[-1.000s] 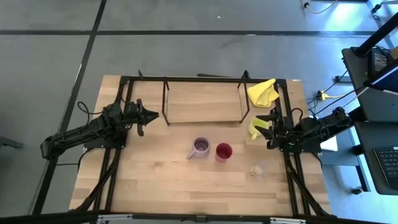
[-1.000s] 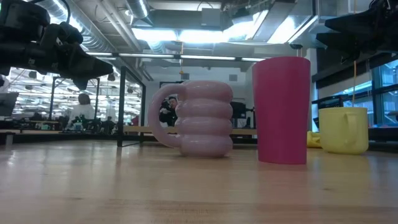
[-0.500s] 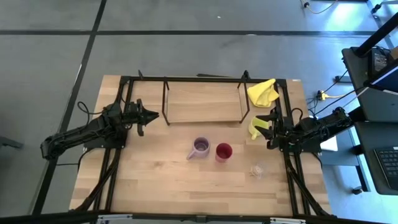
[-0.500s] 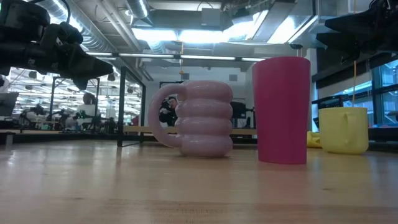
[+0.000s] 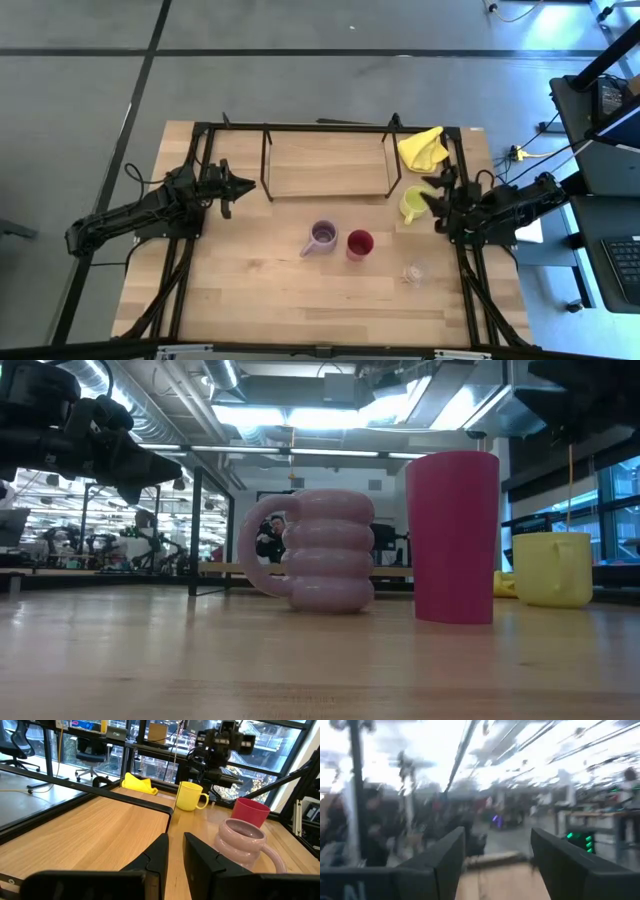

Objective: Stack small to large cups/mugs on shelf
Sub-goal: Put the transparent cup on the shelf

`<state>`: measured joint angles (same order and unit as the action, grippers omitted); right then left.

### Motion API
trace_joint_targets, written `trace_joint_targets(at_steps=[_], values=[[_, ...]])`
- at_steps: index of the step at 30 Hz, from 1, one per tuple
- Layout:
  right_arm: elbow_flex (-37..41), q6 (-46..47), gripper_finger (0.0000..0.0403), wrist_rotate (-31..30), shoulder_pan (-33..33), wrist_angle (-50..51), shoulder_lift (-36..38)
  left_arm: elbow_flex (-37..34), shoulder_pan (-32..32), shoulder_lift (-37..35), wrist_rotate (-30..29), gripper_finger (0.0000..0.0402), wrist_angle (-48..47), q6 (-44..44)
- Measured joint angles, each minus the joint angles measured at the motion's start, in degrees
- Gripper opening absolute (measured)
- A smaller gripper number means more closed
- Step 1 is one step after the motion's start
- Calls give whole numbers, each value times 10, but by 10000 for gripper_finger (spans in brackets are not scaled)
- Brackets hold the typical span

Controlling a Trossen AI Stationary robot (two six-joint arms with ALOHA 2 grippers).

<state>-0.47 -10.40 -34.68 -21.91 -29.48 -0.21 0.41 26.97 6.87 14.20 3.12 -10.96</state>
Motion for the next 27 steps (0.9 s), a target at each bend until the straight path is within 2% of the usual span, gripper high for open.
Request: trace_joint_targets(at_steps=[2,6,9,14,16,21,24,27], values=[[0,-28,228,15,0,-68,0,0,0,0,0,52,0,0],[0,-152,228,156,0,-188,0,0,0,0,0,52,0,0],[0,-187,228,214,0,-244,0,0,0,0,0,52,0,0],[0,-187,228,214,0,-291,0,0,0,0,0,52,0,0],[-7,-191,228,194,0,-299,0,0,0,0,0,52,0,0],[-64,-286,228,149,0,-300,0,0,0,0,0,52,0,0],[-112,-307,228,158,0,-300,0,0,0,0,-4,52,7,6],[-157,-235,228,207,0,-299,0,0,0,0,-6,52,7,10]])
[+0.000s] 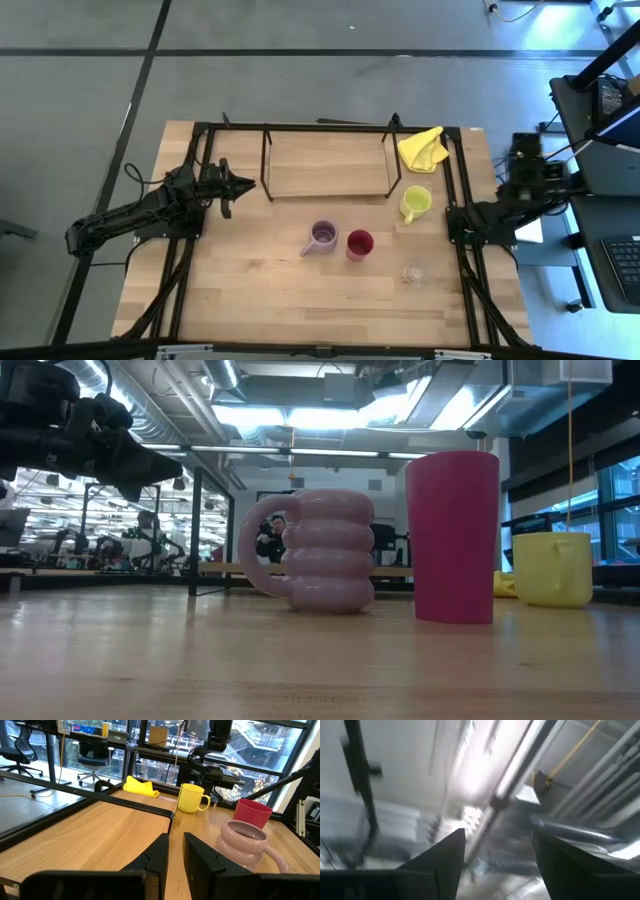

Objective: Stack small to large cups/mugs on shelf
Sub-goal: Put the transparent cup on the shelf

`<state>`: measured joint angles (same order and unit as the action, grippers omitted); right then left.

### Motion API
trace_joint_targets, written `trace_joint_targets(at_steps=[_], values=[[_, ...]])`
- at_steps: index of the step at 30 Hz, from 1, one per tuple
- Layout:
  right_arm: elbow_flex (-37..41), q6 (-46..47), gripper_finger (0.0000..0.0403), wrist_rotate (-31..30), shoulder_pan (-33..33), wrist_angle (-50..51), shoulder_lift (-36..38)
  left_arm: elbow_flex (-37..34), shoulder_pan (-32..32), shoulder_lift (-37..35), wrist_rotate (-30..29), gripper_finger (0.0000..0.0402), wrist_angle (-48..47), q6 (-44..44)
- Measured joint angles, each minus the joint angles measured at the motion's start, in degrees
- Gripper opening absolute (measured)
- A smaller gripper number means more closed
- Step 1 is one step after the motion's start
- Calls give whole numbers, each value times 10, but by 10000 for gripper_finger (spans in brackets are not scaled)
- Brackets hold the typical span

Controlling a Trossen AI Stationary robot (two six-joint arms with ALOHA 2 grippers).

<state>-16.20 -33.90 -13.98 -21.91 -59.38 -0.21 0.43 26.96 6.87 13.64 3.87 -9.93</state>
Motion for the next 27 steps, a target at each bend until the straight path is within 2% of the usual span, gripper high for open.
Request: trace_joint_targets(at_steps=[2,3,5,8,13,15,17,19,22,27], values=[[-35,28,228,24,0,34,-3,0,0,0,-1,52,0,0],[-60,36,228,14,0,71,-9,0,0,0,-1,52,0,0],[-122,41,228,-45,0,167,-41,0,0,0,-1,52,0,0],[-235,14,228,-182,0,262,-129,0,0,0,-1,52,0,0],[-425,-80,228,-484,0,354,-285,0,0,0,-1,52,0,0],[-480,-101,228,-580,0,404,-334,0,0,0,-1,52,0,0],[-525,-132,228,-651,0,435,-370,0,0,0,-1,52,0,0],[-558,-144,228,-671,0,437,-397,0,0,0,-1,52,0,0],[-593,-146,228,-661,0,436,-425,0,0,0,-3,52,0,0],[-609,-146,228,-687,0,456,-468,0,0,0,-12,52,0,0]])
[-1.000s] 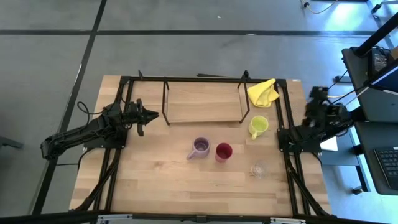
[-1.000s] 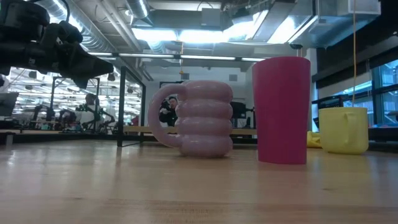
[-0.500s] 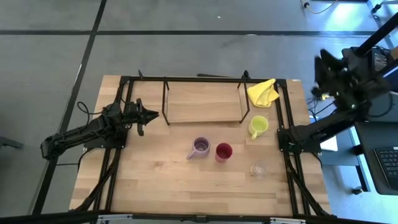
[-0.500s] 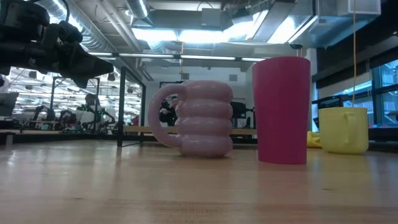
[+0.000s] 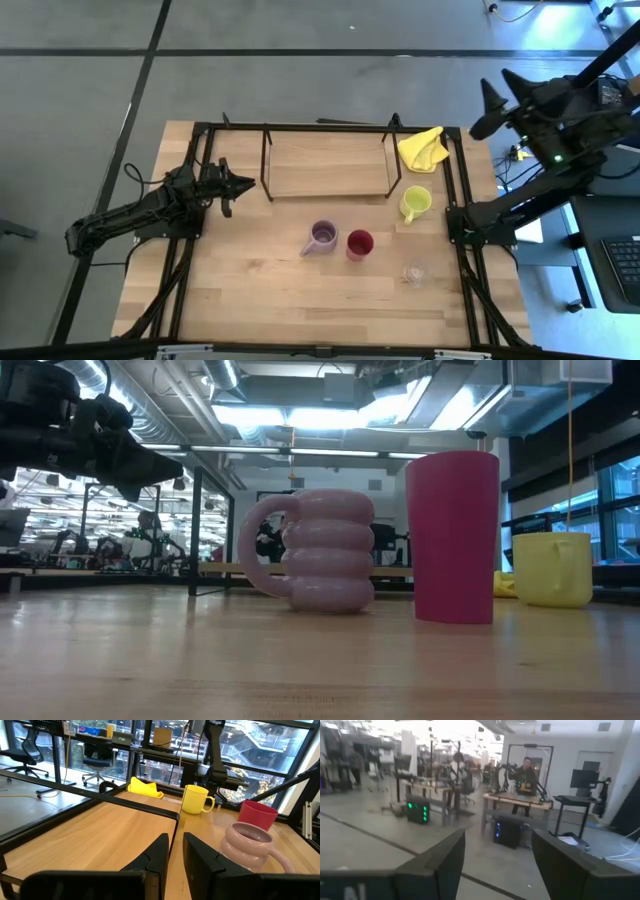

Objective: Stack small to large cups/mugs on shelf
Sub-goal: Put the transparent cup on the shelf

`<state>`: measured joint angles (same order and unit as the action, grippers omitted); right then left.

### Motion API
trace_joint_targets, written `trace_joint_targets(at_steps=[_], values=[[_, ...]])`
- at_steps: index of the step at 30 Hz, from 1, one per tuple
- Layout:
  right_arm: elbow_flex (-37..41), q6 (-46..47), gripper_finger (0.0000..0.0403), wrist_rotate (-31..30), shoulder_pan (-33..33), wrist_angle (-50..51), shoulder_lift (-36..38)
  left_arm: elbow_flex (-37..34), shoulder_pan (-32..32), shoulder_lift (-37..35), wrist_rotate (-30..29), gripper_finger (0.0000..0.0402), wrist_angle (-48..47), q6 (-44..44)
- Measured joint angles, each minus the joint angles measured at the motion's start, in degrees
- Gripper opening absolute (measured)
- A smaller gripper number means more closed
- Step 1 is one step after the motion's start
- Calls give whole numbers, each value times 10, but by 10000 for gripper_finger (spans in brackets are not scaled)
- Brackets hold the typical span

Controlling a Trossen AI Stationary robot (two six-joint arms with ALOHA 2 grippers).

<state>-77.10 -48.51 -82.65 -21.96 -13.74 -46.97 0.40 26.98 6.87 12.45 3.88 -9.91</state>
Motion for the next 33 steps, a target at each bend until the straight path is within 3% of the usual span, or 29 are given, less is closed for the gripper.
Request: trace_joint_targets(at_steps=[4,8,10,12,15,18,27,31,33], values=[[0,55,228,6,0,-3,-27,0,0,0,0,52,6,-6],[0,184,228,50,0,1,-53,0,0,0,0,52,38,-15],[0,205,228,27,-1,2,-70,0,0,0,0,52,55,-15],[1,188,228,-52,-11,5,-89,0,0,0,0,52,70,-15],[2,112,228,-73,-53,3,-107,0,0,0,0,52,79,-15],[-2,100,228,-72,-104,-38,-124,0,0,0,0,52,79,-15],[63,417,213,-73,-230,-37,-156,0,0,0,0,52,78,-15],[73,440,202,-73,-302,-50,-171,0,0,0,0,52,78,-15],[57,400,201,-72,-319,-82,-183,0,0,0,-1,52,78,-15]])
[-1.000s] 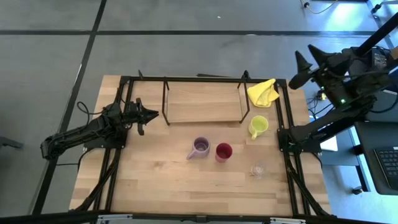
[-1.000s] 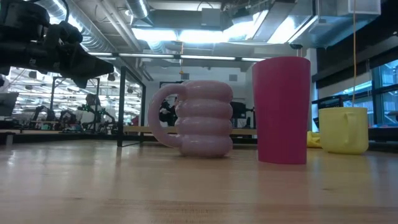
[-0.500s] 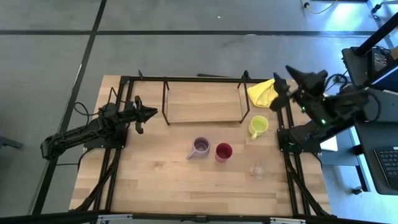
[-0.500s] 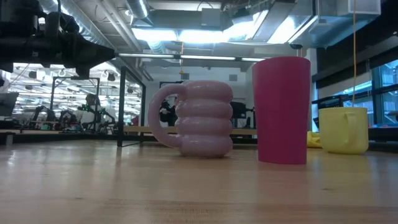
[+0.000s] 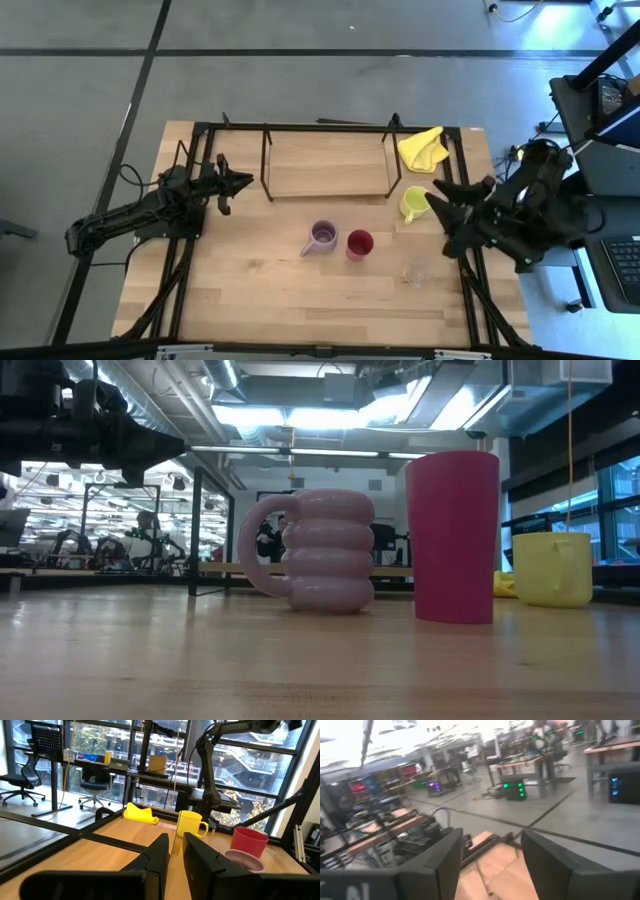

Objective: Stack small to large cups/mugs on shelf
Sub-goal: Put the transparent cup on the shelf

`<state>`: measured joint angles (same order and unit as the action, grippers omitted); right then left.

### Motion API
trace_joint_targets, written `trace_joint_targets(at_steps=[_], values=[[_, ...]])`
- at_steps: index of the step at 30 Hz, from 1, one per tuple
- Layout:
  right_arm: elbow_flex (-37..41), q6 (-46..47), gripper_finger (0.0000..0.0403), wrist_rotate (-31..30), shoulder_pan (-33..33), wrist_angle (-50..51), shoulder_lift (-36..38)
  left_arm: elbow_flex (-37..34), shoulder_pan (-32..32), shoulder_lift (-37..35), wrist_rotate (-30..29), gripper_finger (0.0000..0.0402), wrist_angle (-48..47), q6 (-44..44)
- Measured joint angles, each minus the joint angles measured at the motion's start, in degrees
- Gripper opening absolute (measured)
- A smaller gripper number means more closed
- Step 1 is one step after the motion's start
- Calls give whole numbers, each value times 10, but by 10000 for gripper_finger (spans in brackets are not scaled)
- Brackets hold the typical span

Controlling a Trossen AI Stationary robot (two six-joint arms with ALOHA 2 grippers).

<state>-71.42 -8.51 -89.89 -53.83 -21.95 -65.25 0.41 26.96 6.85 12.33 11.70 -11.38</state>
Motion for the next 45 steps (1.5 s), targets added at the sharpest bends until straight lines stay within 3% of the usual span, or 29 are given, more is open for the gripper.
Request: trace_joint_targets(at_steps=[4,7,9,11,12,16,21,23,27,28,32,35,38,41,45], values=[[-86,-194,200,10,10,-71,-31,0,0,0,-30,52,0,15],[-169,-313,200,110,37,-55,-53,0,0,0,-69,52,0,15],[-218,-351,200,115,56,-8,-66,0,0,0,-92,52,0,15],[-266,-366,200,19,71,68,-78,0,0,0,-111,52,0,15],[-281,-353,200,4,78,117,-77,0,0,0,-119,52,0,15],[-320,-292,200,-2,69,130,-54,0,0,0,-133,52,4,14],[-306,-234,198,11,-10,126,-23,0,0,0,-133,52,18,15],[-289,-189,190,86,-65,144,-8,0,0,0,-133,52,18,15],[-269,-136,165,442,-111,225,35,0,0,0,-133,52,18,31],[-268,-152,158,510,-101,238,40,0,0,0,-133,52,18,35],[-265,-232,139,634,-12,301,40,0,0,0,-133,52,19,38],[-269,-210,132,759,73,342,34,0,0,0,-133,52,22,23],[-279,-165,127,836,154,381,38,0,0,0,-133,52,22,14],[-280,-67,122,812,243,443,30,0,0,0,-133,52,23,13],[-277,96,118,661,350,530,-18,0,0,0,-133,52,27,13]])
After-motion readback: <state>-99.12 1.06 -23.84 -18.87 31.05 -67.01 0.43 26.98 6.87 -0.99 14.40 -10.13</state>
